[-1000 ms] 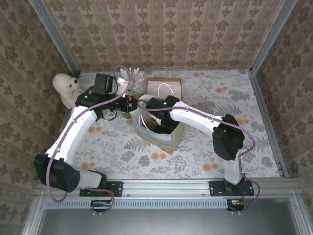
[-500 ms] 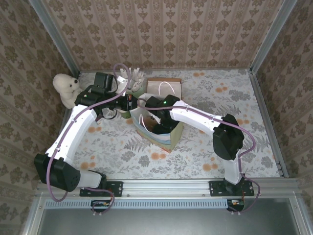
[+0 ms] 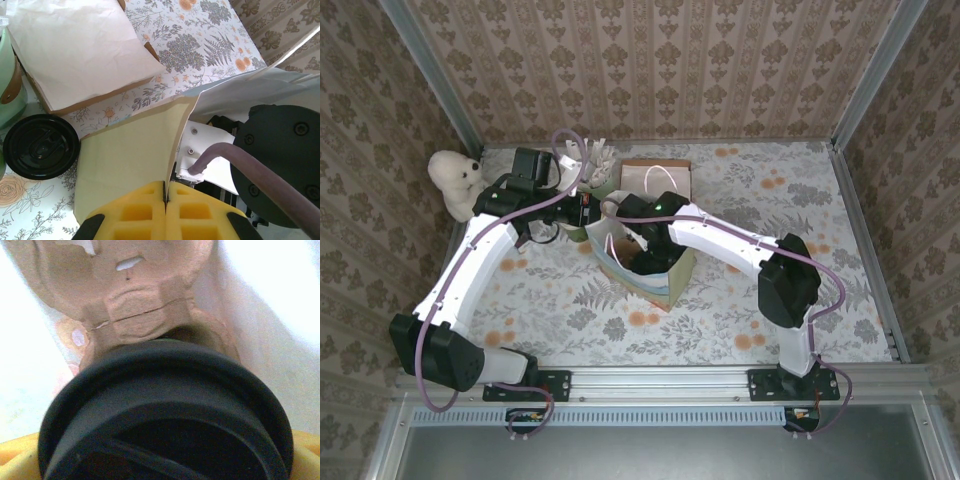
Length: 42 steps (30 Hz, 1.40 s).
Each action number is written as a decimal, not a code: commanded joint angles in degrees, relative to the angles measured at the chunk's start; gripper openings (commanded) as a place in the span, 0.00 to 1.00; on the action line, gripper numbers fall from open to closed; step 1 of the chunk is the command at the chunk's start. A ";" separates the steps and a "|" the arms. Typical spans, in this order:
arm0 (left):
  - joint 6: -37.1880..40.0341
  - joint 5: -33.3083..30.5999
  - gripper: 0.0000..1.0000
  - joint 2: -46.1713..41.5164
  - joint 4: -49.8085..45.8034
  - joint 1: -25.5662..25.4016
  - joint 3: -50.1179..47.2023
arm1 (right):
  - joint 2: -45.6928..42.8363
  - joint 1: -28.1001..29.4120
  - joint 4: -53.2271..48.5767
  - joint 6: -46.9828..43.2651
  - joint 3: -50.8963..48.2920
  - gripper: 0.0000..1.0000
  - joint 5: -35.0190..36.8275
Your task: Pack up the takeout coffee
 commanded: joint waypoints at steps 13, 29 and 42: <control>-0.14 -0.26 0.00 0.61 -0.59 -0.03 1.74 | -3.45 0.53 -1.71 0.29 1.90 1.00 2.27; -0.30 -0.55 0.00 0.55 -0.95 -0.03 1.63 | -10.02 0.63 4.36 -2.26 -1.61 1.00 1.41; -0.32 -0.52 0.00 0.64 -1.03 -0.01 1.93 | -9.75 0.66 4.25 -2.24 -1.54 1.00 3.85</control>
